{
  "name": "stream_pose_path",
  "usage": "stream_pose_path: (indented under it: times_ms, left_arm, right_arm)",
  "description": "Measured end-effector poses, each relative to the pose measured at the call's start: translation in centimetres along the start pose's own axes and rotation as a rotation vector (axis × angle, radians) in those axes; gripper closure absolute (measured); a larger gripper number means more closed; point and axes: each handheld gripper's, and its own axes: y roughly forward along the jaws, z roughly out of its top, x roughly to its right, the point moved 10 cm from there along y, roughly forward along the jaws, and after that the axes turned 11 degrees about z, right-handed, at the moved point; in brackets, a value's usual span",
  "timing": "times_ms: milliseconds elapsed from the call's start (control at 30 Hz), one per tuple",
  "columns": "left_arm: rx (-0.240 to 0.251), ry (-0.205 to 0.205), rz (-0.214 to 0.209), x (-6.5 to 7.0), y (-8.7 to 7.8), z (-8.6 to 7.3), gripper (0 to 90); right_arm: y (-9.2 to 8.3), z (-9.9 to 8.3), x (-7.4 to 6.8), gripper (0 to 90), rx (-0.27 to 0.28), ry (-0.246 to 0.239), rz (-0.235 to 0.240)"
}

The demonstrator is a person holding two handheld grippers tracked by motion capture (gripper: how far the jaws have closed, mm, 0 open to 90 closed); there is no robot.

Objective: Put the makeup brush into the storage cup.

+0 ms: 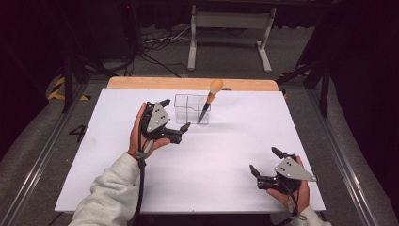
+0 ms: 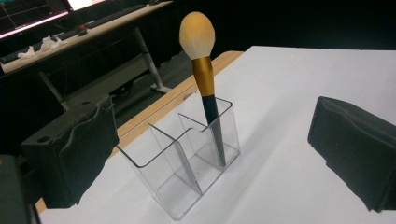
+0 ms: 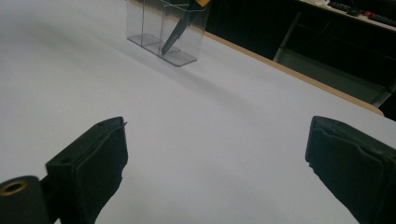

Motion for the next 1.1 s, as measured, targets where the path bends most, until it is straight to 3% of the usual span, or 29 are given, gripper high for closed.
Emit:
stream_pose_path:
  times_ms: [800,1033,1100]
  left_arm:
    - [0.002,0.008,0.01,-0.7,-2.9,-1.2,2.1]
    - [-0.012,0.035,0.004,-0.6,-3.7,-1.6,2.1]
    - [-0.018,0.027,0.003,-0.5,-3.9,-1.9,2.1]
  right_arm:
    - [0.1,-0.1,-0.2,7.0,-0.013,0.0,-0.004]
    - [0.1,-0.1,-0.3,7.1,-0.014,-0.002,-0.003]
    - [0.1,-0.1,-0.2,7.1,-0.014,-0.003,-0.005]
